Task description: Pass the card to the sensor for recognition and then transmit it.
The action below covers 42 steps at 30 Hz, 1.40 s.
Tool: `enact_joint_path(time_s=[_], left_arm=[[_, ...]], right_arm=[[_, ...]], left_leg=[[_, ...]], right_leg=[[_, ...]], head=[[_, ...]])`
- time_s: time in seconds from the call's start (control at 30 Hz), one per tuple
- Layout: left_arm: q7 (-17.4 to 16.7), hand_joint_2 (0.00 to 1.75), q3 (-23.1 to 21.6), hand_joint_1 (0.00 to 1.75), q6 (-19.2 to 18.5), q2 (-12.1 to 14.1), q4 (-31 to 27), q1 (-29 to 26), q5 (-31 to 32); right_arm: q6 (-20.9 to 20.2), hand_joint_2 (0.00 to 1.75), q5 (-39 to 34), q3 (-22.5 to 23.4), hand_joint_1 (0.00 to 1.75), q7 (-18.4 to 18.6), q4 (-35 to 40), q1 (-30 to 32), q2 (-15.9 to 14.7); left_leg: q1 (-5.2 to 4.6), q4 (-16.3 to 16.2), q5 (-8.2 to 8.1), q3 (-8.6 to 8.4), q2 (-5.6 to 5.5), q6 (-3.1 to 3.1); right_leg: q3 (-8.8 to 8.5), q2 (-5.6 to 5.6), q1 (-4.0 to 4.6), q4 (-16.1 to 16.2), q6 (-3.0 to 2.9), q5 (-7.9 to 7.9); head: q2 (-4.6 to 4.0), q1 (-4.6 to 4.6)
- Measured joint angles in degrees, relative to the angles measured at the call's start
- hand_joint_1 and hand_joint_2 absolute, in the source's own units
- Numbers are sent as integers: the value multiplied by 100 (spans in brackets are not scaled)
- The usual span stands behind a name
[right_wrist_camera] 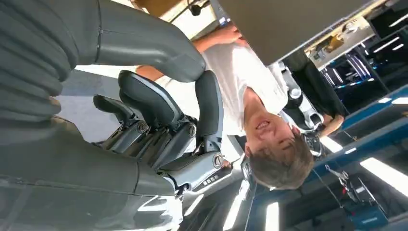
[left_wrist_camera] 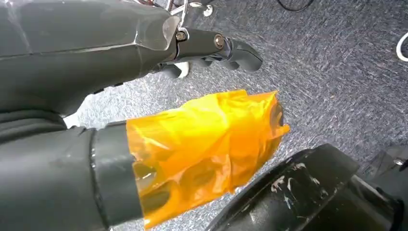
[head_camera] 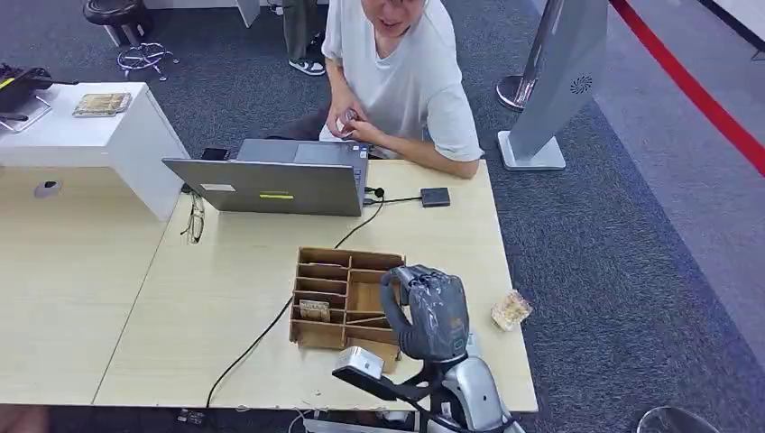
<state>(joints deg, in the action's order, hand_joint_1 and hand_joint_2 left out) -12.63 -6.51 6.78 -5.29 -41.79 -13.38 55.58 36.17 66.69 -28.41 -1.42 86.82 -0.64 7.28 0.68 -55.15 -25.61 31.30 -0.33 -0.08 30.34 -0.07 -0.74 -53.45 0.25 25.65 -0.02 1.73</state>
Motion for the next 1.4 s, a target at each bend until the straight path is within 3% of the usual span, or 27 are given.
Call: enact_joint_path(time_s=[0.23, 0.3, 0.33, 0.37, 0.4, 0.43, 0.53, 1.4], left_arm=[[24, 0, 9, 0, 2, -2, 2, 22, 24], [31, 0, 9, 0, 4, -2, 2, 22, 26], [39, 0, 9, 0, 7, -2, 2, 22, 31], [55, 0, 9, 0, 7, -2, 2, 22, 31], [59, 0, 9, 0, 7, -2, 2, 23, 33], [61, 0, 9, 0, 7, -2, 2, 24, 35], [66, 0, 9, 0, 7, -2, 2, 30, 46], [72, 0, 9, 0, 0, -2, 2, 95, 13]], right_arm=[[4, 175, -171, 0, 173, -81, 59, 3, -15], [7, 175, -171, 2, 133, -103, 70, 7, -15], [4, 175, -201, 2, 133, -112, 70, 7, -15], [0, 175, -217, 2, 54, -120, 68, 8, -15], [-2, 175, -262, 0, 24, -138, 68, 8, -15], [-4, 175, -273, 0, 24, -144, 68, 8, -15], [-11, 175, -271, -9, 2, -173, 68, 9, -15], [-74, 175, -245, -253, 0, -238, -78, -43, -15]], left_leg=[[0, 0, 0, 0, 0, 0], [0, 0, 0, 0, 0, 0], [0, 0, 0, 0, 0, 0], [0, 0, 0, 0, 0, 0], [0, 0, 0, 0, 0, 0], [0, 0, 0, 0, 0, 0], [0, 0, 0, 0, 0, 0], [0, 0, 0, 3, 0, 0]], right_leg=[[0, 0, 0, 0, 0, 0], [0, 0, 0, 0, 0, 0], [0, 0, 0, 0, 0, 0], [0, 0, 0, 0, 0, 0], [0, 0, 0, 0, 0, 0], [0, 0, 0, 0, 0, 0], [0, 0, 0, 0, 0, 0], [1, 0, 0, 0, 0, 0]], head=[[0, 2], [0, 2], [0, 2], [0, 2], [0, 2], [0, 2], [0, 0], [0, 2]])
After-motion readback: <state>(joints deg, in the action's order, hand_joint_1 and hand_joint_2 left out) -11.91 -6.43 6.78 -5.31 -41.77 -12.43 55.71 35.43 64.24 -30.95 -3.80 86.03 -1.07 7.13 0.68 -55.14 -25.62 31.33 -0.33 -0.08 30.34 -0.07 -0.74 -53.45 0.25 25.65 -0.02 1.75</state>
